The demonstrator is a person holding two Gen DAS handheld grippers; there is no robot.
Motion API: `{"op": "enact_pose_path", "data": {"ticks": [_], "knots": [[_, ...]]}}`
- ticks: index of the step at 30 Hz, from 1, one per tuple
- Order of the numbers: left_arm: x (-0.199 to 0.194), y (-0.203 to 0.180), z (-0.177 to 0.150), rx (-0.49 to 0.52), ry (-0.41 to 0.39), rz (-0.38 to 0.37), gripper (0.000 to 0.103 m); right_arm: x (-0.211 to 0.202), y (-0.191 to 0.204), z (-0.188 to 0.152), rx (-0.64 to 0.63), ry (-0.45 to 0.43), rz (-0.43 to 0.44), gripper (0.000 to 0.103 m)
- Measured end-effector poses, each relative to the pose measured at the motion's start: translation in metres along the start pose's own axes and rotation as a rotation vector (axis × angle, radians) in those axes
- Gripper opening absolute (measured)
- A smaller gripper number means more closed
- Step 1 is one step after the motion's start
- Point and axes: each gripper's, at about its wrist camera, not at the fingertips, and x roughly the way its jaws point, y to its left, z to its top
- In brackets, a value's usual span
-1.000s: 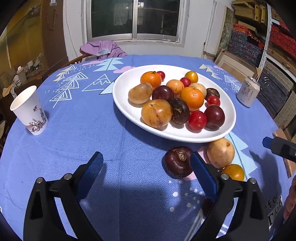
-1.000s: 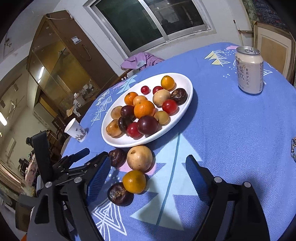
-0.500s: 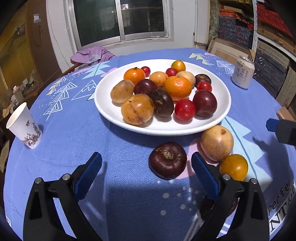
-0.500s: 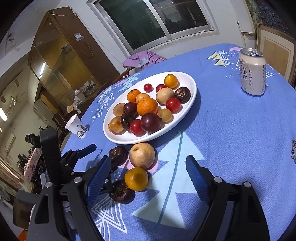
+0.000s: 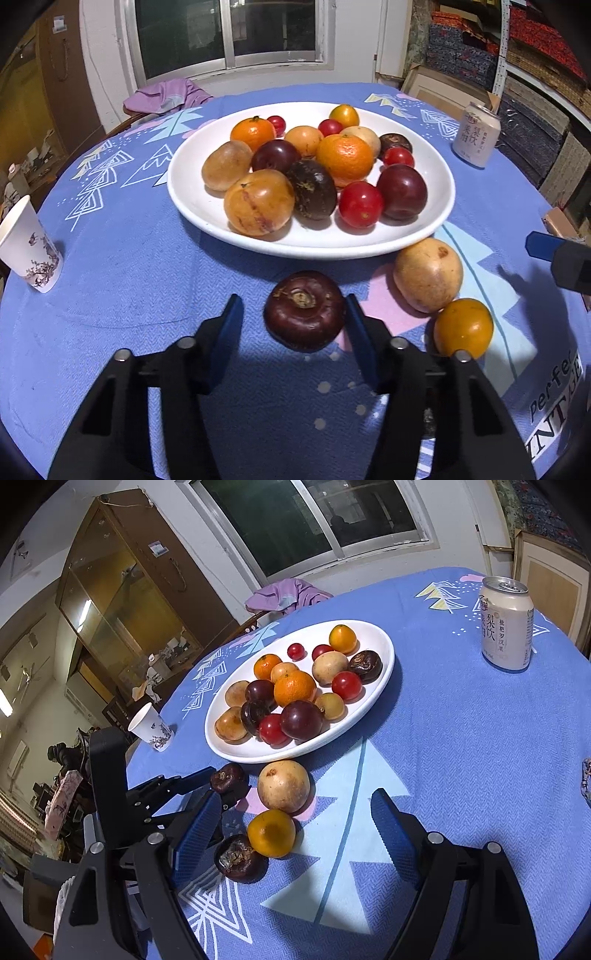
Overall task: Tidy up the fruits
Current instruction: 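Grasp a dark mangosteen with the left tool while the right tool grasps an orange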
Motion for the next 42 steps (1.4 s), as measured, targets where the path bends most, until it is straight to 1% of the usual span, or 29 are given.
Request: {"op": "enact_pose_path", "data": {"ticks": [1,2,5,8,9,12,15,17,18,19,22,27,31,33,36,39,41,42], "knots": [[0.000,-0.001,0.000,0.003,-0.002,-0.006,0.043,0.001,0.001,0.000,-0.004,0.004,-0.001,0.084],[-0.001,-0.002,0.000,0.006,-0.004,-0.002,0.042,0.001,0.002,-0.001,-0.009,0.008,-0.001,0.084],[-0.004,0.002,-0.002,0.010,-0.014,0.024,0.042,0.002,0.006,-0.003,-0.035,0.017,-0.001,0.084],[-0.016,0.017,-0.011,0.001,-0.031,0.079,0.042,0.004,0.011,-0.006,-0.060,0.033,0.013,0.084],[-0.020,0.024,-0.016,-0.010,-0.030,0.099,0.042,0.007,0.013,-0.008,-0.068,0.049,0.023,0.084],[-0.029,0.046,-0.028,-0.075,-0.019,0.102,0.042,0.017,0.016,-0.014,-0.065,0.112,0.067,0.084],[-0.034,0.057,-0.034,-0.110,-0.020,0.089,0.042,0.023,0.016,-0.017,-0.041,0.149,0.109,0.079],[-0.035,0.056,-0.034,-0.103,-0.025,0.088,0.042,0.025,0.015,-0.019,-0.024,0.158,0.127,0.072],[-0.035,0.053,-0.033,-0.091,-0.026,0.088,0.042,0.026,0.015,-0.020,-0.017,0.163,0.132,0.066],[-0.034,0.050,-0.034,-0.081,-0.024,0.087,0.042,0.027,0.014,-0.020,-0.012,0.168,0.134,0.063],[-0.032,0.043,-0.034,-0.061,-0.017,0.083,0.042,0.032,0.014,-0.023,-0.007,0.183,0.127,0.059],[-0.031,0.041,-0.035,-0.058,-0.018,0.074,0.042,0.035,0.011,-0.025,0.006,0.168,0.110,0.058],[-0.031,0.038,-0.035,-0.053,-0.017,0.069,0.042,0.043,0.010,-0.025,0.006,0.170,0.099,0.050],[-0.030,0.037,-0.035,-0.051,-0.014,0.066,0.042,0.045,0.013,-0.026,-0.014,0.157,0.081,0.046],[-0.030,0.035,-0.035,-0.047,-0.013,0.068,0.042,0.047,0.017,-0.026,-0.039,0.156,0.069,0.044],[-0.030,0.034,-0.035,-0.046,-0.013,0.069,0.042,0.047,0.014,-0.025,-0.032,0.152,0.061,0.038],[-0.030,0.034,-0.035,-0.046,-0.015,0.070,0.042,0.046,0.014,-0.026,-0.031,0.144,0.058,0.038],[-0.031,0.034,-0.035,-0.044,-0.018,0.072,0.042,0.045,0.016,-0.027,-0.043,0.136,0.044,0.038]]}}
